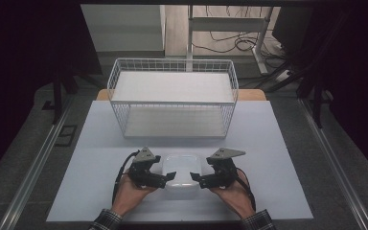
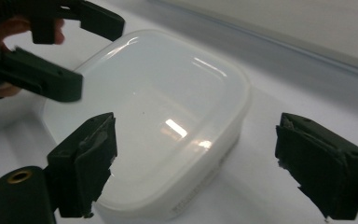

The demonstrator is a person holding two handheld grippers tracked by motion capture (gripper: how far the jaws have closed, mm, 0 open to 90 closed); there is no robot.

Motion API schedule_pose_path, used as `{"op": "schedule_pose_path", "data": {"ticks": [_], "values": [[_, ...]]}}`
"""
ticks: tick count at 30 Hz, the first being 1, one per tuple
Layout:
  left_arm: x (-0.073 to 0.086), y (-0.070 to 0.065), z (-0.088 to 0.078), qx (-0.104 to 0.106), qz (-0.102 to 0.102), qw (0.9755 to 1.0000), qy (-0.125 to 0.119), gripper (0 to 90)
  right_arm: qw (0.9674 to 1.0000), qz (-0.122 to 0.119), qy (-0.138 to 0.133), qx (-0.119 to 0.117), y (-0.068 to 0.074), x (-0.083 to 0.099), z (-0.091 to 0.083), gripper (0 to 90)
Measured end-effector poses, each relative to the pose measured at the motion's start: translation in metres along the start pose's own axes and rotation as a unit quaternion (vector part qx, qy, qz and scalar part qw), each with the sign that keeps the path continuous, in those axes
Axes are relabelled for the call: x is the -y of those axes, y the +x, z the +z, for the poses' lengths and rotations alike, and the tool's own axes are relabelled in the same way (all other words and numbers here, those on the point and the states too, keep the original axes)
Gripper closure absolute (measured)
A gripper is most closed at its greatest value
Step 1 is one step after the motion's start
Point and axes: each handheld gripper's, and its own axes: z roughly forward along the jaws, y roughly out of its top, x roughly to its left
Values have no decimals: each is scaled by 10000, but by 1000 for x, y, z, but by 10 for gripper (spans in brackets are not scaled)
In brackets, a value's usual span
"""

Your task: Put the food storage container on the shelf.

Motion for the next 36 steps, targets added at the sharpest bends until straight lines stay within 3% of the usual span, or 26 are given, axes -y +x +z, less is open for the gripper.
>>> {"op": "schedule_pose_path", "data": {"ticks": [4, 7, 10, 14, 19, 23, 25, 27, 31, 36], "values": [[2, 1, 2, 283, -242, 9993, 43, 102, 9998, 57, 172, -111, 1, 2, 9, 87], [7, -1, 1, 451, -364, 9983, 57, 125, 9988, 284, 253, -313, -1, 5, 9, 88], [10, -6, -3, 568, -352, 9977, 115, 168, 9968, 367, 363, -617, 0, 8, 8, 125], [17, -15, -13, 484, -345, 9982, 110, 241, 9981, 222, 396, -408, 12, 12, -2, 197], [20, -14, -26, 343, -520, 9980, -96, 514, 9989, 402, 176, -184, 12, 14, -19, 495], [22, -12, -31, 370, -754, 9962, -241, 648, 9972, 728, 51, -186, 11, 14, -25, 636], [21, -15, -33, 170, -703, 9970, -283, 708, 9966, 807, -92, -164, 10, 13, -29, 710], [22, -15, -32, 48, -710, 9970, -302, 781, 9972, 735, -145, 15, 12, 12, -31, 774], [22, -16, -32, 4, -756, 9962, -442, 784, 9967, 727, -344, 82, 14, 13, -32, 780], [18, -17, -35, -59, -663, 9962, -560, 786, 9966, 599, -558, 100, 14, 10, -35, 781]]}}
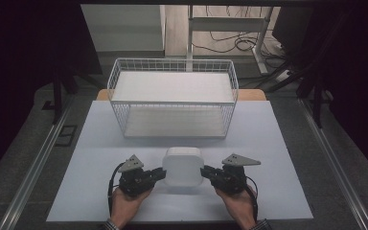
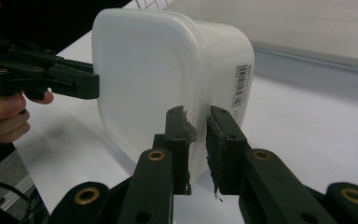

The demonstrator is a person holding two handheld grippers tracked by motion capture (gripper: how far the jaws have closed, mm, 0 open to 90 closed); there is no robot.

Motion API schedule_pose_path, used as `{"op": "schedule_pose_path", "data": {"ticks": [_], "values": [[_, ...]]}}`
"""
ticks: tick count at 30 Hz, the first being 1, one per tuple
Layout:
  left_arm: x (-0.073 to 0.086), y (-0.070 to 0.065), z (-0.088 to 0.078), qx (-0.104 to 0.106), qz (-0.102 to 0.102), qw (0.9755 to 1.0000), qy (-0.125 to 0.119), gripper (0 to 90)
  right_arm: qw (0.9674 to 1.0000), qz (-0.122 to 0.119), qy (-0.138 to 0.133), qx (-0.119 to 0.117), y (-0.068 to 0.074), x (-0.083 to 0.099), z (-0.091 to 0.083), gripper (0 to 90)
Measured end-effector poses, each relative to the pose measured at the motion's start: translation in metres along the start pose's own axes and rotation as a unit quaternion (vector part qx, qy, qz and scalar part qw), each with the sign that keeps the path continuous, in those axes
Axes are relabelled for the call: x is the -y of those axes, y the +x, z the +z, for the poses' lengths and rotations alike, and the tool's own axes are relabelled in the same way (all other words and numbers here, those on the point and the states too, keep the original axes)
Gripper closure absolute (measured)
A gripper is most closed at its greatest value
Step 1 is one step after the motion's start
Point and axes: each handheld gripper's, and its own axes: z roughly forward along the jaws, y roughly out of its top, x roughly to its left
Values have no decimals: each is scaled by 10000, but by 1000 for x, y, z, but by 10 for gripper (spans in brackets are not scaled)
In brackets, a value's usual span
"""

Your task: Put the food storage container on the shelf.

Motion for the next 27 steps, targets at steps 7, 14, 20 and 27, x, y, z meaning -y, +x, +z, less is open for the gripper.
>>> {"op": "schedule_pose_path", "data": {"ticks": [7, 14, 20, 27], "values": [[-12, 6, -1, -129, 71, 9999, -37, 786, 10000, -51, -59, -5, -4, -9, 7, 780], [-26, 19, 1, -245, -7, 9996, -134, 786, 9999, -139, -100, 5, -10, -29, 20, 778], [-41, 33, 6, -383, 30, 9991, -176, 786, 9997, -178, -135, 49, -20, -46, 37, 774], [-60, 49, 17, -507, 61, 9986, -156, 786, 9996, -102, -189, 168, -35, -62, 56, 769]]}}
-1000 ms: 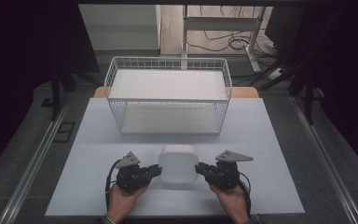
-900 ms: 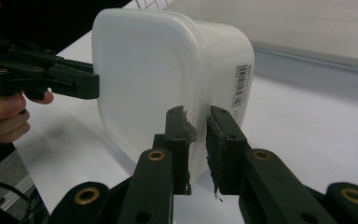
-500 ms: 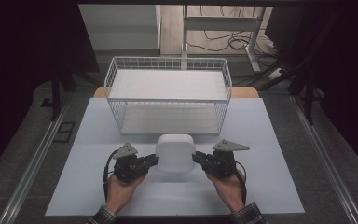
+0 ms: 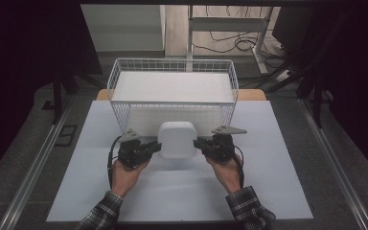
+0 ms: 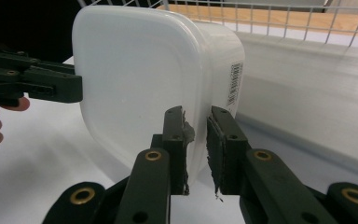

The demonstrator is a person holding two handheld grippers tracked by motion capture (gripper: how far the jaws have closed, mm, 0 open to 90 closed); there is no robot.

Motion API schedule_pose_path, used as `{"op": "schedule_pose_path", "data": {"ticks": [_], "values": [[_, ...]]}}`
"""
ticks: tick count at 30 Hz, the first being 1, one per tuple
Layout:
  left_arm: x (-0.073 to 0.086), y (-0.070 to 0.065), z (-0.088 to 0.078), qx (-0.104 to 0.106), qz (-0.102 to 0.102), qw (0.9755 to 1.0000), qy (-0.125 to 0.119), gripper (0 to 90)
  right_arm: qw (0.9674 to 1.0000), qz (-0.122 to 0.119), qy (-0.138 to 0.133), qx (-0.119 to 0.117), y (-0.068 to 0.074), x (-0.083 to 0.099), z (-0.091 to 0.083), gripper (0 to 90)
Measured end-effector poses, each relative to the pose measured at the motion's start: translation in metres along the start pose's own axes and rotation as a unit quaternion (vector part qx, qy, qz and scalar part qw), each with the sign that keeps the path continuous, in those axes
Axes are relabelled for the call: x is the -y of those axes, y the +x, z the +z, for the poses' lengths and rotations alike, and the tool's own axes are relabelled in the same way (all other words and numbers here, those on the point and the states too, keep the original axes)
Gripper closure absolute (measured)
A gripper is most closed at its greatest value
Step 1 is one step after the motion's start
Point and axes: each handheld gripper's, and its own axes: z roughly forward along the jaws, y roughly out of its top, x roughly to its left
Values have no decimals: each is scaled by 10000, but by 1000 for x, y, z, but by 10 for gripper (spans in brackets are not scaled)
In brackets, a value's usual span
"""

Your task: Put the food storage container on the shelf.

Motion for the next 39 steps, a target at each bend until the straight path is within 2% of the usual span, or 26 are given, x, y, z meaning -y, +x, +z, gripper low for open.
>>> {"op": "schedule_pose_path", "data": {"ticks": [7, 20, 26, 29, 33, 35, 39], "values": [[-9, 11, 17, -48, -104, 9999, 17, 786, 9999, 35, 47, 148, -13, -11, 12, 766], [-4, 27, 37, -152, -339, 9990, 258, 782, 9989, 183, 375, 228, -27, -8, 38, 760], [-6, 34, 43, -230, -425, 9986, 207, 776, 9987, 282, 365, 200, -32, -9, 45, 758], [-7, 38, 45, -149, -495, 9986, 137, 769, 9990, 256, 321, 177, -33, -11, 46, 748], [-10, 39, 47, -233, -393, 9990, -12, 730, 9991, 185, 296, 241, -33, -15, 49, 709], [-14, 40, 48, -356, -325, 9988, -72, 725, 9987, 128, 306, 390, -33, -18, 52, 673], [-23, 43, 52, -509, -261, 9982, -151, 704, 9984, 104, 183, 518, -35, -24, 58, 674]]}}
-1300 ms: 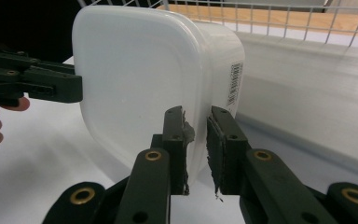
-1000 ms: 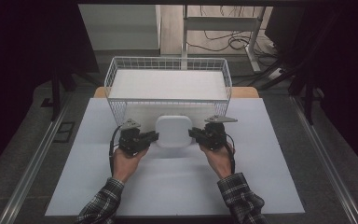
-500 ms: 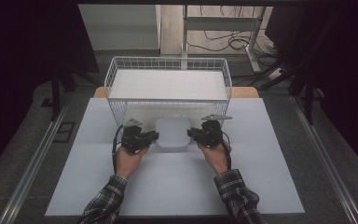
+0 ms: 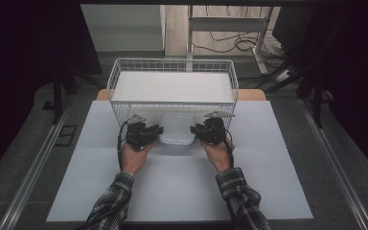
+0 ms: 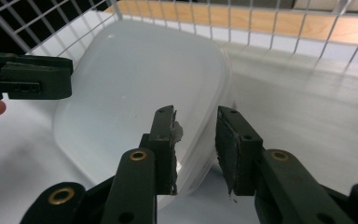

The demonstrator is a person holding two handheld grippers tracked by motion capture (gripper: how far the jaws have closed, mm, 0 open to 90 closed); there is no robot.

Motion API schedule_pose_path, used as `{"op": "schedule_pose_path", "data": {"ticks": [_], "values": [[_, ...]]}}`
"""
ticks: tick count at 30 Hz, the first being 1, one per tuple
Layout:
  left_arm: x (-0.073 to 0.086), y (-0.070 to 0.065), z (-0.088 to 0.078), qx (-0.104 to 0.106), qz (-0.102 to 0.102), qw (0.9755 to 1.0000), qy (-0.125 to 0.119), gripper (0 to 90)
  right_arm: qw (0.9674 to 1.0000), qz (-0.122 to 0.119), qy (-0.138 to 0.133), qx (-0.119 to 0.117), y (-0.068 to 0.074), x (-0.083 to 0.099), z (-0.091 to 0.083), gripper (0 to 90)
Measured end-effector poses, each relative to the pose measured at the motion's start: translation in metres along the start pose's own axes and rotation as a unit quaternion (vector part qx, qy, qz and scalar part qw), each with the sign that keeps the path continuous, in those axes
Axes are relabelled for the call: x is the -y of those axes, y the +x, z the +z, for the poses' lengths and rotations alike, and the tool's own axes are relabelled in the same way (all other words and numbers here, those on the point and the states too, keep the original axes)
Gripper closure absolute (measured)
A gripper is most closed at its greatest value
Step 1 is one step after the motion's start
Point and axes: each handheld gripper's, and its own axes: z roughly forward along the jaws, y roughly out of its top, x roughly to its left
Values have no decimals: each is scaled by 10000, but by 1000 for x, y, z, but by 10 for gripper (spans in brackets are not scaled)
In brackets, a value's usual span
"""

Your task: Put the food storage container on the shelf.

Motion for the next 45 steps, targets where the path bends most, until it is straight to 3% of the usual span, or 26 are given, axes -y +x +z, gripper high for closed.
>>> {"op": "schedule_pose_path", "data": {"ticks": [5, 8, 10, 18, 20, 25, 33, 36, 39, 42, 45], "values": [[-6, 4, 7, -157, -103, 9997, -158, 674, 9998, 46, -98, 160, -3, -8, 8, 655], [-7, 3, 5, -213, 13, 9996, -160, 610, 9997, 81, -121, 191, -4, -10, 11, 655], [-5, 3, -1, -181, 60, 9996, -210, 561, 9995, -4, -158, 276, -4, -11, 7, 679], [7, -1, -32, -146, 349, 9988, -314, 356, 9993, -269, -235, 92, -3, -5, -15, 882], [12, -3, -43, -56, 434, 9985, -316, 295, 9992, -335, -232, 13, -1, -3, -22, 891], [33, -9, -73, -8, 637, 9977, -241, 145, 9992, -329, -201, -131, 6, 6, -35, 893], [70, -18, -109, 147, 509, 9985, -156, 61, 9971, -622, -50, -437, 26, 25, -44, 892], [85, -27, -120, -56, 818, 9965, -144, 35, 9960, -707, 29, -550, 35, 29, -38, 892], [97, -33, -128, -125, 1059, 9942, -149, 20, 9950, -771, 148, -618, 43, 33, -27, 892], [107, -36, -136, -258, 1344, 9905, -92, 13, 9944, -832, 186, -621, 48, 34, -19, 892], [115, -34, -142, -274, 1333, 9907, -72, 13, 9942, -837, 218, -641, 52, 33, -8, 892]]}}
